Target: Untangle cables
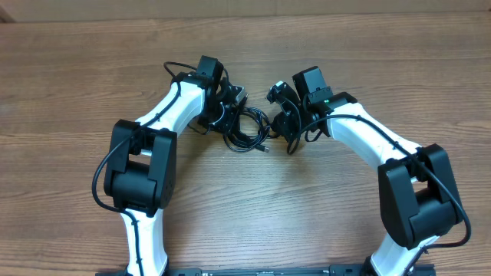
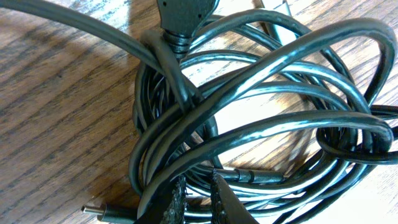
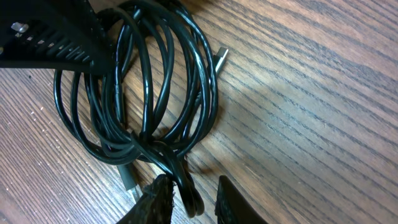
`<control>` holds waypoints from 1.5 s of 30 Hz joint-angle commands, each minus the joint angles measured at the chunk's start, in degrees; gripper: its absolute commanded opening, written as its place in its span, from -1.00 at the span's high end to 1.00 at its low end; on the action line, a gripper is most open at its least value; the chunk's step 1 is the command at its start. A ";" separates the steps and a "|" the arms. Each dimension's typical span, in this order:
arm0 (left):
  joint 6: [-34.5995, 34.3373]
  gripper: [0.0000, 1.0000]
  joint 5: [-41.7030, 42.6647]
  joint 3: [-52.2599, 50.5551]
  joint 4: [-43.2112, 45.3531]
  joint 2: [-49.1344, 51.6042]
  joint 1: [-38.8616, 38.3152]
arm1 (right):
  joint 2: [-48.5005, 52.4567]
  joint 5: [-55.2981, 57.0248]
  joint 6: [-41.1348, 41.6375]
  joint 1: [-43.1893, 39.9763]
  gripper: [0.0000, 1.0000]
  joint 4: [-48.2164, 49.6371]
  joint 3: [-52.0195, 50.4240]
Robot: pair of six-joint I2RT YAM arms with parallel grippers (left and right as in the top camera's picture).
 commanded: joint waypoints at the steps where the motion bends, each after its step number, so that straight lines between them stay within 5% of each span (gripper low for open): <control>1: -0.81 0.67 -2.08 -0.26 0.07 1.68 0.55 | -0.42 -0.70 -0.31 0.26 0.54 0.39 -0.61; 23: -0.79 0.67 -2.08 -0.26 0.07 1.68 0.55 | 0.09 0.20 -0.33 0.26 0.49 0.92 -0.68; 35: -0.79 0.67 -2.08 -0.26 0.07 1.68 0.55 | 0.50 0.20 -0.31 0.26 0.71 1.01 -0.68; 40: -0.79 0.67 -2.05 -0.26 0.04 1.68 0.55 | 0.50 0.68 -0.28 0.26 0.41 0.94 -0.68; 45: -0.79 0.67 -2.08 -0.26 0.07 1.68 0.55 | 0.79 1.05 -0.31 0.26 0.58 0.90 -0.68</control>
